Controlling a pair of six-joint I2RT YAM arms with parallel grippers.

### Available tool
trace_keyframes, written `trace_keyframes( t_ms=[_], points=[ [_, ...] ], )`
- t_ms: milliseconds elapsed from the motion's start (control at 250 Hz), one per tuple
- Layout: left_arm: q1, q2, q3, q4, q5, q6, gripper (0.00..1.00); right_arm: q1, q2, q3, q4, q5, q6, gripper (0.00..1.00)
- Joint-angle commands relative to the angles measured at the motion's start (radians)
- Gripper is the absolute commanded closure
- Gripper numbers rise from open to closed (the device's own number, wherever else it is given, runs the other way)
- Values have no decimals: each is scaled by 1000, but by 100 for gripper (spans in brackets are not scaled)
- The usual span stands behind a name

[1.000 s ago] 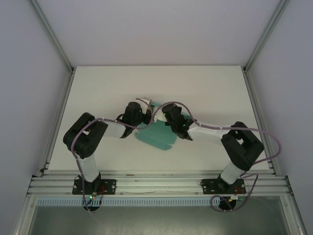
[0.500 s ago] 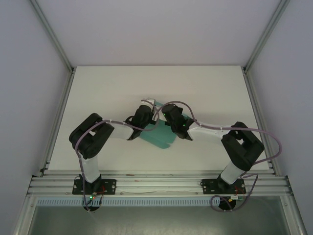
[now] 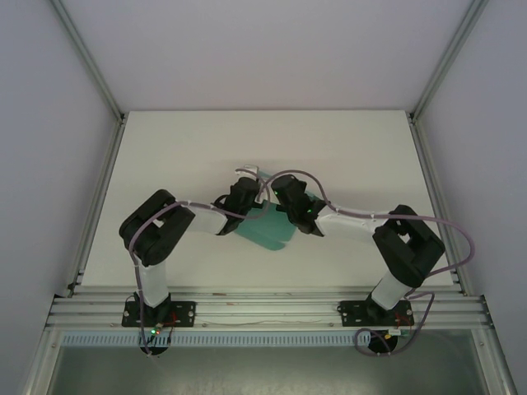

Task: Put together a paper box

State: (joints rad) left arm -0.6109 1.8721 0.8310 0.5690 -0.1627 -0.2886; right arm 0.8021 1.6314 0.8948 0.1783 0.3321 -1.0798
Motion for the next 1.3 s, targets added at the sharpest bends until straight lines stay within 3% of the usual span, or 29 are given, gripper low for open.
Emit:
trace_keyframes(
  t_ms=[0,272,456,532,727,807,891,979,1043,1143,1299],
  points=[
    [62,-8,-38,-53,52,-30,73,26,-36,-1,-75,-53,20,100],
    [105,-21,-29,-32,147,3,71,26,-34,13,-109,-81,24,100],
    [101,6,11,-56,129,9,96,27,-21,15,-103,-94,38,100],
    [100,12,3,-39,133,29,100,26,-24,17,-110,-88,55,93],
    [74,-4,-54,45,196,122,100,7,-121,-7,-110,-142,182,62],
    [62,-15,-87,100,226,150,100,-12,-202,-37,-122,-223,269,58],
    [44,-21,-98,123,239,181,100,-41,-296,-74,-112,-336,403,37],
    [28,-14,-98,127,246,215,100,-79,-383,-104,-98,-460,552,28],
    [20,-9,-99,135,277,233,100,-100,-427,-131,-22,-470,681,21],
    [14,-10,-112,173,334,238,100,-134,-432,-112,-13,-423,825,19],
    [9,2,-94,163,382,246,100,-171,-309,-3,-128,-389,886,21]
  ],
)
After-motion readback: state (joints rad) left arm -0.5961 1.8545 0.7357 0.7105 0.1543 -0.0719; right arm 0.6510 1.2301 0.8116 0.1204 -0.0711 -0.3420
